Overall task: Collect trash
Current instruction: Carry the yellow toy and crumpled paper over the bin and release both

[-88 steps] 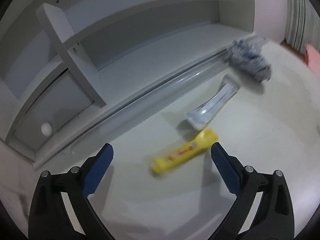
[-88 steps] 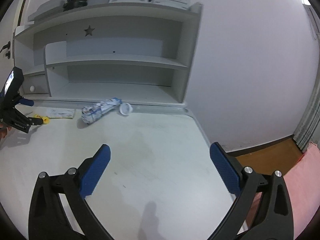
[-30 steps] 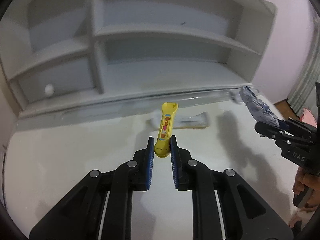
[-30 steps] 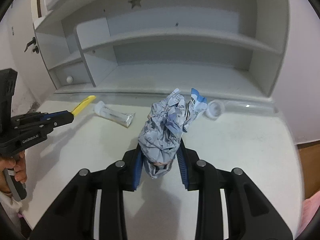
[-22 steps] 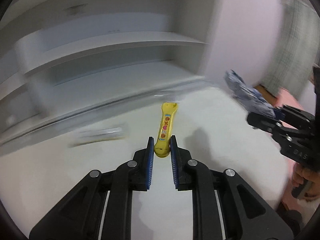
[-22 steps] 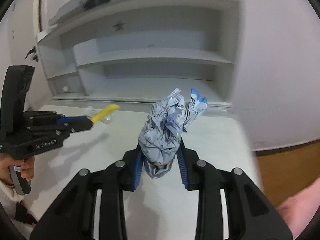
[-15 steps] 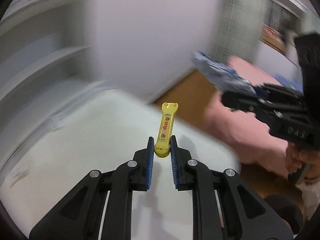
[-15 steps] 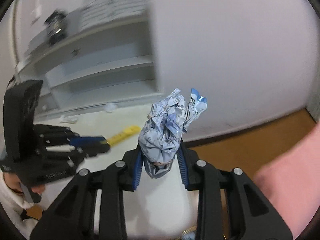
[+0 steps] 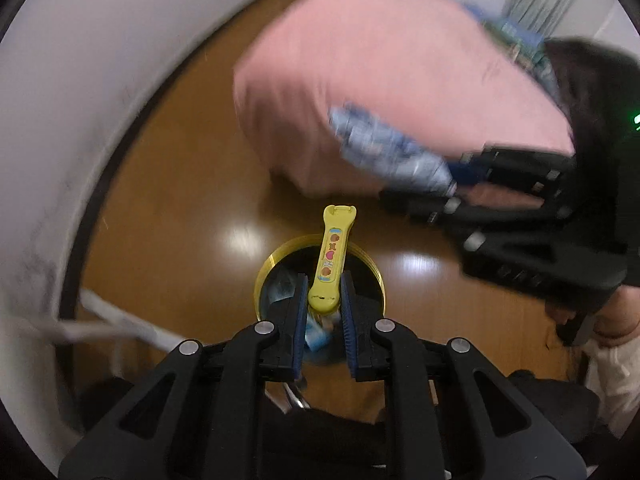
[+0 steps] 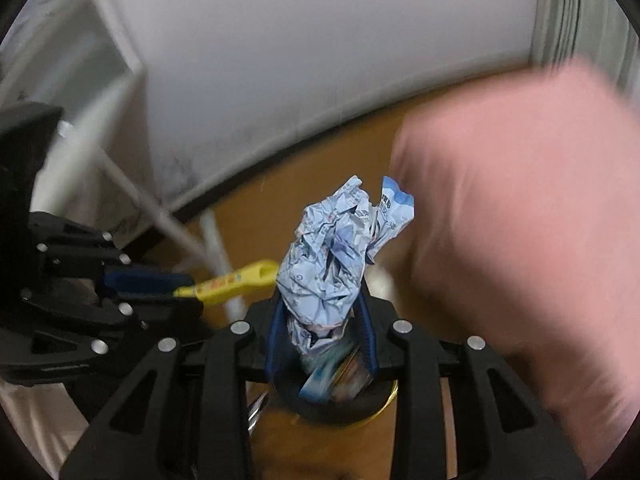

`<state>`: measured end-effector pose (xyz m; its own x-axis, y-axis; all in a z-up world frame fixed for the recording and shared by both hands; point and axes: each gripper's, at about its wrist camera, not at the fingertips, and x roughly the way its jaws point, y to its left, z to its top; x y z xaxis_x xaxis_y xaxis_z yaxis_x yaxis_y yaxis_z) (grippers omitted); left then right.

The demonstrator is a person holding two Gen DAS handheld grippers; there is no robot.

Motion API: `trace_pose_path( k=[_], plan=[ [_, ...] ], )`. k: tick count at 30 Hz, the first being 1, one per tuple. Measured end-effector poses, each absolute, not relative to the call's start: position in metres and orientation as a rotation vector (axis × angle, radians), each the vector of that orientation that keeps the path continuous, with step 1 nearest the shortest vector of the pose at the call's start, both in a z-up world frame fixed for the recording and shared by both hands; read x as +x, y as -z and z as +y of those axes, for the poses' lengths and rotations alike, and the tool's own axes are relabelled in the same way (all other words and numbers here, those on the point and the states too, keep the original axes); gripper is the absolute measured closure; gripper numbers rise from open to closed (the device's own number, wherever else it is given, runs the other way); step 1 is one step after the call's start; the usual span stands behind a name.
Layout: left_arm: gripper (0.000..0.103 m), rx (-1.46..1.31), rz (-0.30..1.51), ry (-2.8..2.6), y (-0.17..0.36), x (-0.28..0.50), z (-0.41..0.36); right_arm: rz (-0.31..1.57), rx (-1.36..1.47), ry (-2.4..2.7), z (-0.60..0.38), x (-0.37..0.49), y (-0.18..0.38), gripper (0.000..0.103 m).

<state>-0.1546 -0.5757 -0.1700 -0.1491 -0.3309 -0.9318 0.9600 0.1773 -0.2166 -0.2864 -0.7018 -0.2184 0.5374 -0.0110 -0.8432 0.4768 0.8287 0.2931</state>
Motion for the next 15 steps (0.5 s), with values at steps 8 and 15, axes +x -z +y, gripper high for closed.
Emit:
trace_pose_path(
  k=[8, 15],
  plan=[
    [0.088, 0.947, 1.377, 1.124, 0.325, -0.151, -0.603, 1.209, 0.993, 0.28, -0.722, -0.287, 0.412, 0.072],
    [0.088, 0.995, 1.415, 1.101, 0.351, -0.151, -0.6, 1.244, 1.03, 0.267, -0.705, -0.293, 0.437, 0.072]
  ],
)
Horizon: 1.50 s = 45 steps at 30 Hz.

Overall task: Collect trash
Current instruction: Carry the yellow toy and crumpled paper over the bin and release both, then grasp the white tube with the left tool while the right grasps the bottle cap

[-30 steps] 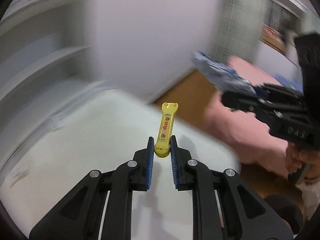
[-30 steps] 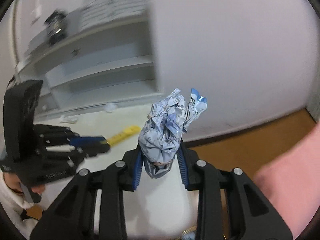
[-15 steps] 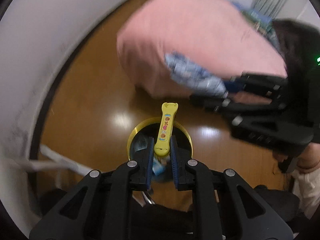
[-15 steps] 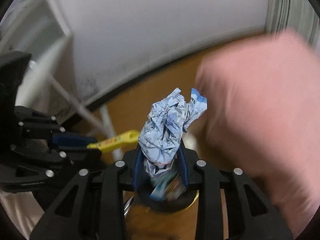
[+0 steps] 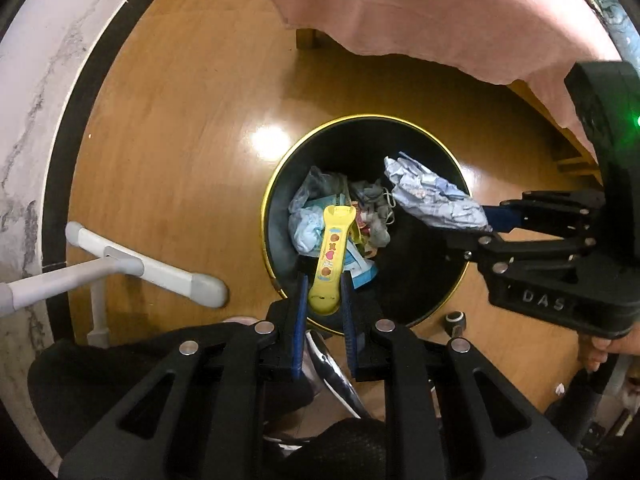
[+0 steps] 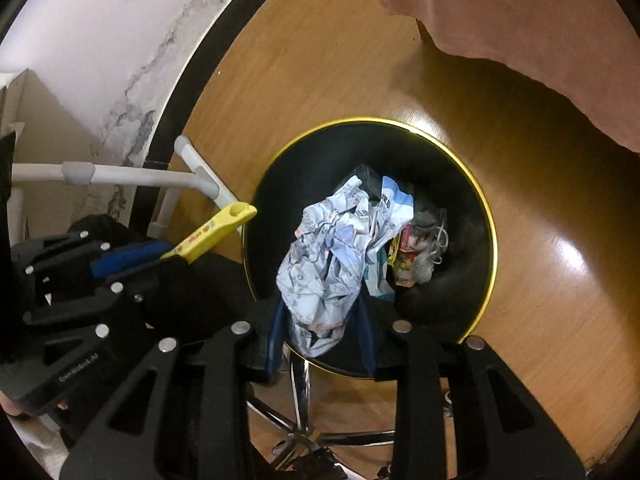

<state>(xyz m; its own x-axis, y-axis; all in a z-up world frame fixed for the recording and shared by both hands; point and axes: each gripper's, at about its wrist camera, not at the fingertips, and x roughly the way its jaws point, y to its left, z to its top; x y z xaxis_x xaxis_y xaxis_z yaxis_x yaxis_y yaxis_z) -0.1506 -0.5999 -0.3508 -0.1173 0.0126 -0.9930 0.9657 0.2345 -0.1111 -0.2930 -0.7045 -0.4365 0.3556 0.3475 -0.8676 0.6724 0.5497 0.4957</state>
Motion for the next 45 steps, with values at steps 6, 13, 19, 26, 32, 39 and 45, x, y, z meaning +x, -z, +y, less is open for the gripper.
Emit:
trace_pose_path(
  k=[6, 13, 19, 26, 32, 39, 45],
  plan=[
    [0.088, 0.978, 1.426, 1.125, 0.347, -0.16, -0.6, 1.237, 1.036, 0.277, -0.698, -0.3, 0.437, 0.072],
    [0.088, 0.987, 1.416, 1.167, 0.341, -0.172, -0.599, 1.229, 1.058, 0.292, -0.697, -0.304, 0.443, 0.07],
    [0.018, 0.953, 1.345, 1.183, 0.328, -0.183, -0.599, 1.197, 1.061, 0.381, -0.713, -0.318, 0.43, 0.021],
    [0.018, 0.864, 1.095, 1.334, 0.227, -0.206, -0.584, 1.065, 0.915, 0.626, -0.743, -0.349, 0.354, 0.02],
    [0.009, 0.627, 0.725, 1.383, 0.061, -0.188, -0.51, 0.806, 0.564, 0.778, -0.735, -0.334, 0.216, 0.007],
    [0.007, 0.531, 0.529, 0.907, -0.027, -0.058, -0.346, 0.631, 0.263, 0.601, -0.664, -0.248, 0.108, 0.007],
    [0.018, 0.582, 0.74, 0.573, 0.0, 0.084, -0.195, 0.678, 0.172, 0.316, -0.59, -0.15, 0.078, 0.007]
  ],
)
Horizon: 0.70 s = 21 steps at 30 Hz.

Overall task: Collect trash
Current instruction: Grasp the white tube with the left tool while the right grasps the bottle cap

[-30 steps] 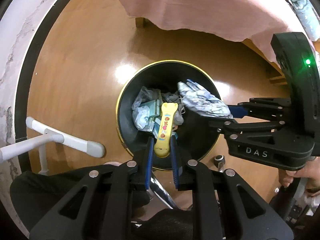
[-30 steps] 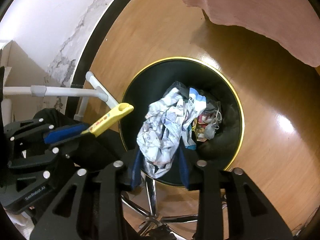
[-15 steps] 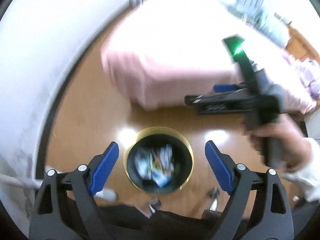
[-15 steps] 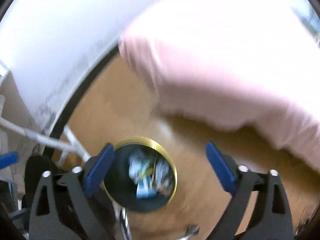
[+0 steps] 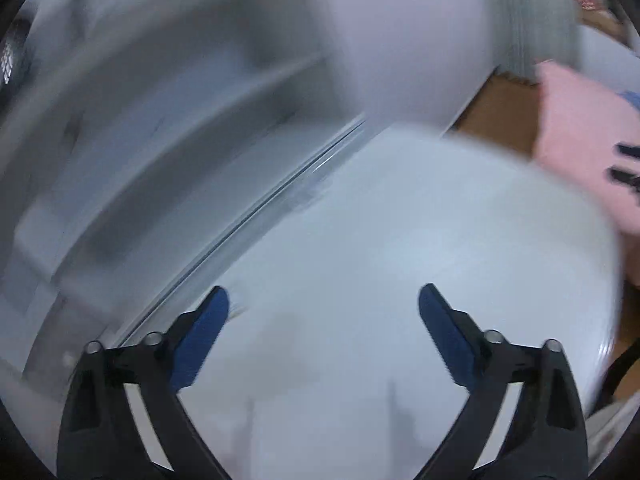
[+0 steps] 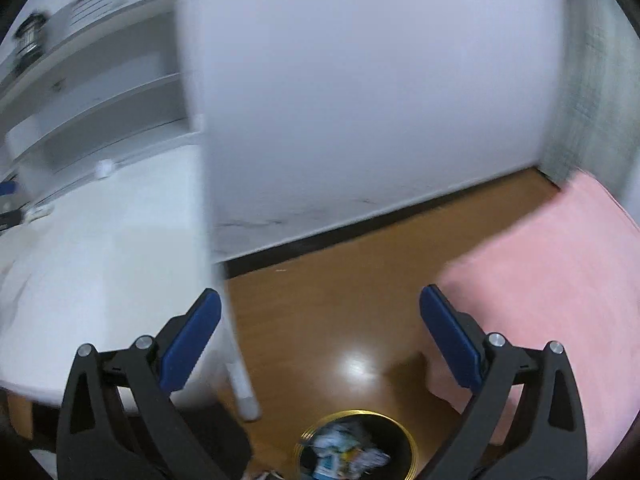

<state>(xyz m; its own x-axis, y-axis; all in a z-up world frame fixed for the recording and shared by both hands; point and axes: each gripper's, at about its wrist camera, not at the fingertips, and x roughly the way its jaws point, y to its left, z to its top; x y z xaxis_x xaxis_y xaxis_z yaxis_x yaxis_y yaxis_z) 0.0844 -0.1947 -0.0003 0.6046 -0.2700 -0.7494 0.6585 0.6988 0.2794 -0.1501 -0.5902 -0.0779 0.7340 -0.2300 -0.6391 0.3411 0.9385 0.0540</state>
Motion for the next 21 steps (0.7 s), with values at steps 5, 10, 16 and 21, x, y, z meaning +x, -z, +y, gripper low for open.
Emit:
trace_pose_path(
  k=[5, 10, 16, 21],
  plan=[
    [0.021, 0.578, 0.844, 0.579, 0.013, 0.151, -0.132, 0.693, 0.103, 0.199, -0.528, -0.082, 0.058, 0.007],
    [0.026, 0.645, 0.856, 0.64, 0.03, 0.184, -0.13, 0.717, 0.083, 0.138, -0.485, -0.043, 0.055, 0.007],
    [0.052, 0.572, 0.917, 0.701, 0.048, 0.208, -0.13, 0.789, 0.084, 0.058, -0.445, -0.003, 0.053, 0.007],
    [0.079, 0.486, 0.918, 0.693, 0.05, 0.194, -0.116, 0.794, 0.026, 0.0, -0.417, 0.031, 0.048, 0.007]
  ],
)
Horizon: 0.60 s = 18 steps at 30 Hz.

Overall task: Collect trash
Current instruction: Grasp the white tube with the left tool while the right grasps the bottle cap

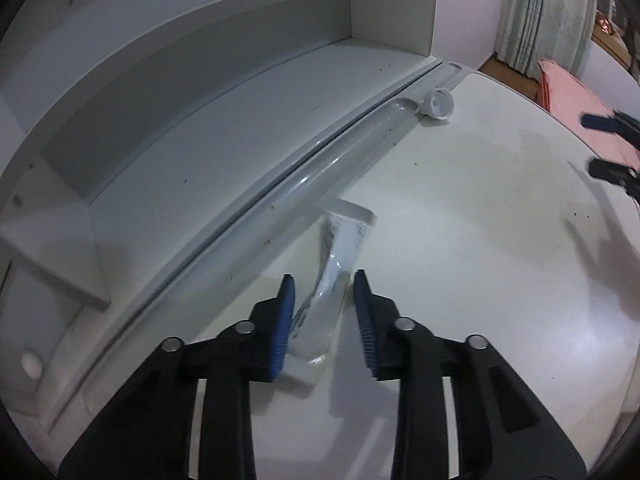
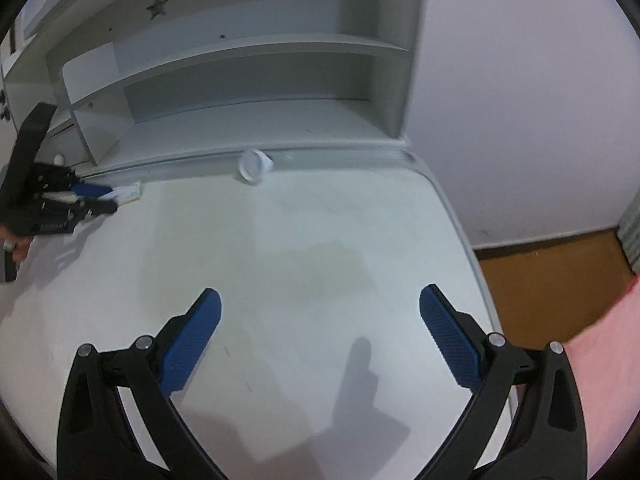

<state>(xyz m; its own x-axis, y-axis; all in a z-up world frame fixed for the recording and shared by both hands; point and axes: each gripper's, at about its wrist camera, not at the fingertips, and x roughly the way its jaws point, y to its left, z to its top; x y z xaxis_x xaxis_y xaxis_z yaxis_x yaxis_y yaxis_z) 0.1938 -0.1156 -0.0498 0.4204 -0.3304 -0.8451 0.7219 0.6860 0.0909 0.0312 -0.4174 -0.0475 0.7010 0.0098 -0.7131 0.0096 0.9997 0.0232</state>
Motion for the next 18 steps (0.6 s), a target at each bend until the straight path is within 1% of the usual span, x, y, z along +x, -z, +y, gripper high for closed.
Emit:
trace_pose_path(
  k=[1, 6, 9, 11, 13, 14, 15, 16, 17, 18],
  plan=[
    [0.084, 0.475, 0.915, 0.688, 0.052, 0.187, -0.12, 0.794, 0.022, -0.014, -0.414, 0.039, 0.047, 0.007],
    [0.087, 0.325, 0.904, 0.534, 0.051, 0.18, -0.106, 0.81, 0.008, -0.085, -0.396, 0.094, 0.049, 0.007],
    [0.088, 0.18, 0.924, 0.423, 0.049, 0.188, -0.091, 0.809, -0.036, -0.104, -0.38, 0.125, 0.052, 0.007],
    [0.088, 0.081, 0.936, 0.368, 0.049, 0.194, -0.081, 0.805, -0.046, -0.099, -0.374, 0.142, 0.053, 0.01],
    [0.088, 0.04, 0.938, 0.331, 0.05, 0.201, -0.076, 0.82, -0.024, -0.096, -0.374, 0.158, 0.057, 0.023],
    [0.088, 0.035, 0.932, 0.314, 0.049, 0.202, -0.075, 0.834, -0.013, -0.098, -0.374, 0.166, 0.06, 0.027],
    [0.088, 0.031, 0.929, 0.306, 0.05, 0.204, -0.074, 0.847, -0.005, -0.102, -0.374, 0.173, 0.063, 0.035],
    [0.088, 0.026, 0.925, 0.298, 0.049, 0.206, -0.074, 0.856, -0.002, -0.106, -0.375, 0.176, 0.065, 0.046],
    [0.088, 0.02, 0.922, 0.294, 0.048, 0.208, -0.073, 0.865, 0.003, -0.121, -0.375, 0.18, 0.068, 0.048],
    [0.088, 0.011, 0.92, 0.291, 0.047, 0.21, -0.072, 0.849, -0.001, -0.125, -0.374, 0.181, 0.068, 0.057]
  ],
)
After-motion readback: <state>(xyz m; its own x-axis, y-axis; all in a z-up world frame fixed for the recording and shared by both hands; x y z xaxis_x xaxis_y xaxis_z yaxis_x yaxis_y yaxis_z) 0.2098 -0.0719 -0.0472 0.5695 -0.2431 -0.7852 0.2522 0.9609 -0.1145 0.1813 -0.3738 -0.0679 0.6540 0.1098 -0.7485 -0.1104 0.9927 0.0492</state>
